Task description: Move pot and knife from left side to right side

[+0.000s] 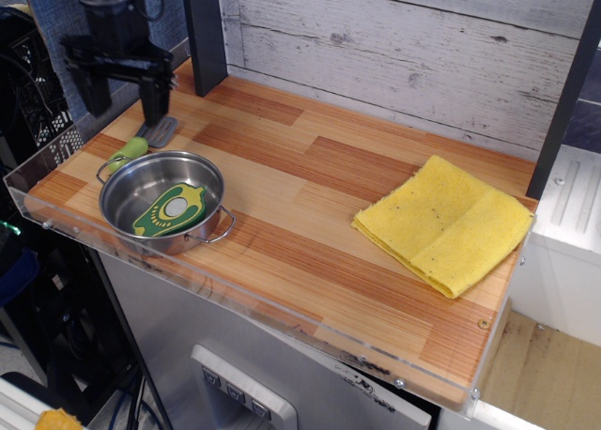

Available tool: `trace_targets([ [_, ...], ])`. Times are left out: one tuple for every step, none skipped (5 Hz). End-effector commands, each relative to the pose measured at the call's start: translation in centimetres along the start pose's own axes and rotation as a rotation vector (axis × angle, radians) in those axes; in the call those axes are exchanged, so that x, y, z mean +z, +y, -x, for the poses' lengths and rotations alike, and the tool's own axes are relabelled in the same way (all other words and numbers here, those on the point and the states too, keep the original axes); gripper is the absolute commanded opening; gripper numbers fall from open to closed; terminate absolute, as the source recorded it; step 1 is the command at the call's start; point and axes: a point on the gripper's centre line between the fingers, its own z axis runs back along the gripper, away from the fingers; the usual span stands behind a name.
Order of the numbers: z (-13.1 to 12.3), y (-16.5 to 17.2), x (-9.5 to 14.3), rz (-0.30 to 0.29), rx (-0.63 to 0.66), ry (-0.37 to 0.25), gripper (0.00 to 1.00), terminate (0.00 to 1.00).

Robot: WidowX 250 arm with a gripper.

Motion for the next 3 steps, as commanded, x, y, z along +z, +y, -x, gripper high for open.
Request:
trace_targets([
  [0.9, -1.6, -0.7, -0.016, 0.007, 0.003, 1.0, 0.0],
  [2.1, -2.3, -2.2, -0.014, 0.013, 0.033, 1.0, 0.0],
  [3.4, -3.1, -4.8, -0.026, 0.004, 0.109, 1.0, 0.0],
])
